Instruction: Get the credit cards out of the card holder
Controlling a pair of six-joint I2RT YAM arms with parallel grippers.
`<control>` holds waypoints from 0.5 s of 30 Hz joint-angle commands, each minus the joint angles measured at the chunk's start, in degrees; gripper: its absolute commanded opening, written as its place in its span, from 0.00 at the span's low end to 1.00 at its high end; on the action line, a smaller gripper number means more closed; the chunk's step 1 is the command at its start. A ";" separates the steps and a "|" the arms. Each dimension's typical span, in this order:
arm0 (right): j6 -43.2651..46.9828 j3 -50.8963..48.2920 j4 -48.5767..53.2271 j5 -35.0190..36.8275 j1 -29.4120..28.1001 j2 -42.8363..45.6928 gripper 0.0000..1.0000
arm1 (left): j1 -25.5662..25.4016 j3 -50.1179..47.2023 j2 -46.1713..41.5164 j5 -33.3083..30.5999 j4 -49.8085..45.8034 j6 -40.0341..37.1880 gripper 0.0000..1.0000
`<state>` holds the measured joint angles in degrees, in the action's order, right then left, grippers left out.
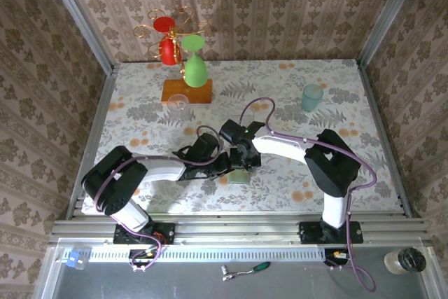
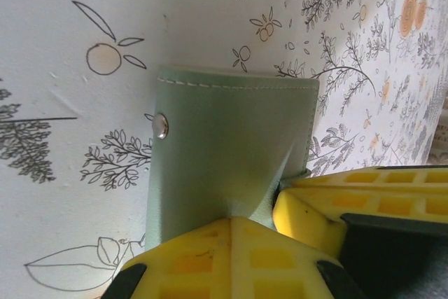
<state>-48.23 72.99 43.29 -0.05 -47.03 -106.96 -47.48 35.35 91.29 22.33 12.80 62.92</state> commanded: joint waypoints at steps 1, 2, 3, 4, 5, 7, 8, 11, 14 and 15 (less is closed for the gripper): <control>1.94 1.88 6.31 6.20 -1.50 -4.01 0.00 | 0.86 0.26 2.31 -1.38 -8.49 -2.84 0.00; 2.41 2.86 7.92 7.44 -1.86 -4.71 0.00 | 0.94 0.16 2.49 -1.49 -8.90 -2.97 0.00; 2.84 3.76 9.63 8.46 -2.17 -5.40 0.00 | 0.90 0.15 2.75 -1.73 -9.49 -3.23 0.00; 3.20 4.40 10.72 9.23 -2.40 -5.96 0.00 | 0.91 0.15 3.10 -2.03 -9.89 -3.51 0.00; 3.59 5.27 11.84 9.87 -2.62 -6.54 0.00 | 0.97 0.23 3.39 -2.39 -10.59 -3.91 0.00; 4.12 6.62 14.04 11.67 -3.28 -7.56 0.00 | 0.91 0.29 4.15 -2.80 -11.49 -4.27 0.00; 4.28 7.39 15.25 12.73 -3.63 -7.94 0.00 | 0.96 0.19 4.49 -2.98 -11.65 -4.35 0.00; 4.63 9.14 18.16 15.18 -4.41 -8.96 0.00 | 0.99 -0.24 5.45 -3.17 -11.51 -4.32 0.00; 4.63 10.00 19.83 16.98 -4.79 -9.31 0.00 | 1.07 -0.62 6.42 -3.08 -10.77 -4.08 0.00; 4.63 10.12 20.16 17.39 -4.84 -9.38 0.00 | 0.99 -0.72 6.74 -3.08 -10.47 -3.95 0.00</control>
<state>-44.25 82.94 55.00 5.58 -48.16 -113.25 -45.65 35.68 93.06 25.19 12.58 61.84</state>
